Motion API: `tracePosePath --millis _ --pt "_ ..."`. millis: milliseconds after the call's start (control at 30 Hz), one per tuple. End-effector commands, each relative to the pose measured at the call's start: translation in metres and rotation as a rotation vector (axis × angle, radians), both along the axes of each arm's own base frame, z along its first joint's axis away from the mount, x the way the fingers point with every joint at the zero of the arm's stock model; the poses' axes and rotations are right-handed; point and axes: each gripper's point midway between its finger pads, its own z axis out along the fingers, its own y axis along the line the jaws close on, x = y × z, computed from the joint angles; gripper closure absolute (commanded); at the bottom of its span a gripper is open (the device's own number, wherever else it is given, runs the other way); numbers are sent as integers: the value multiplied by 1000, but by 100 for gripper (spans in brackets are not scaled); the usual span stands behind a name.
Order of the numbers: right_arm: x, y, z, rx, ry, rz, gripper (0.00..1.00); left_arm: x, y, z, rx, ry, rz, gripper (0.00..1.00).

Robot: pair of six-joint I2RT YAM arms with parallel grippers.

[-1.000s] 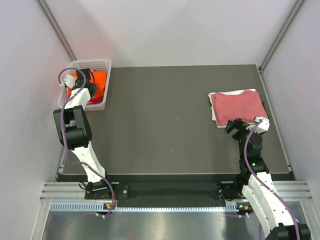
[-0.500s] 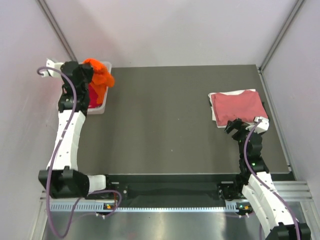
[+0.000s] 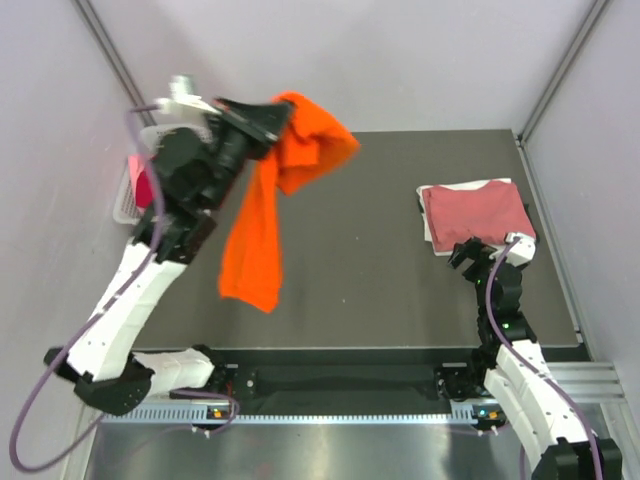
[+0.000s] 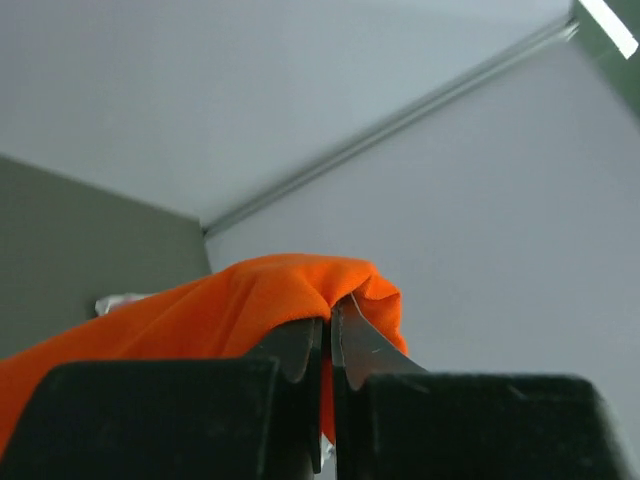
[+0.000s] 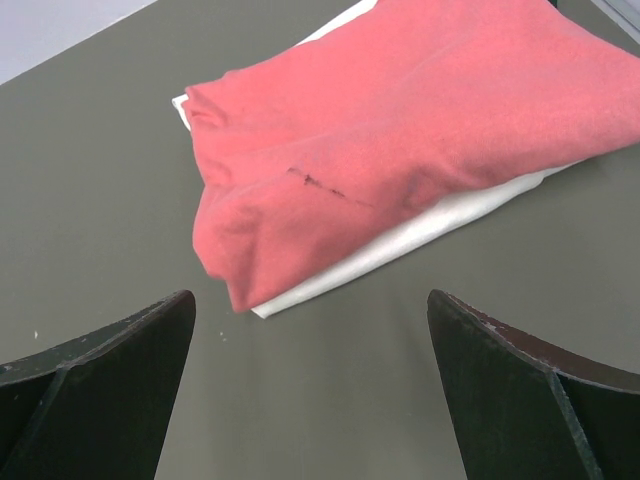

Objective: Fold and stack the t-shirts
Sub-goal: Move the tshirt to the center of the board

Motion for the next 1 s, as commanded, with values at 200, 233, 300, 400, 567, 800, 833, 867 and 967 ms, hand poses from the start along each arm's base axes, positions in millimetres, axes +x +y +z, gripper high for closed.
tracePosePath --millis 200,233,300,400,567,800,833,867,967 --pt "7 -2 19 0 -40 -21 0 46 18 -179 268 316 213 48" --pt "7 -2 17 -2 -32 -21 0 46 18 -199 300 345 210 48" --pt "10 5 23 -13 -27 20 0 50 41 -225 346 386 254 16" --pt "17 19 29 -30 -2 109 0 49 57 -290 489 510 256 6" --pt "42 54 30 -34 125 295 25 37 48 -341 627 542 133 8" --pt "77 90 -1 -36 368 474 46 28 32 -371 703 459 9 10" --pt "80 98 -18 -29 430 516 53 28 33 -378 718 468 8 9" --pt "88 102 -12 -28 437 537 57 30 33 -379 732 454 7 9" --pt "102 109 -32 -29 534 571 71 29 26 -390 757 425 -32 9"
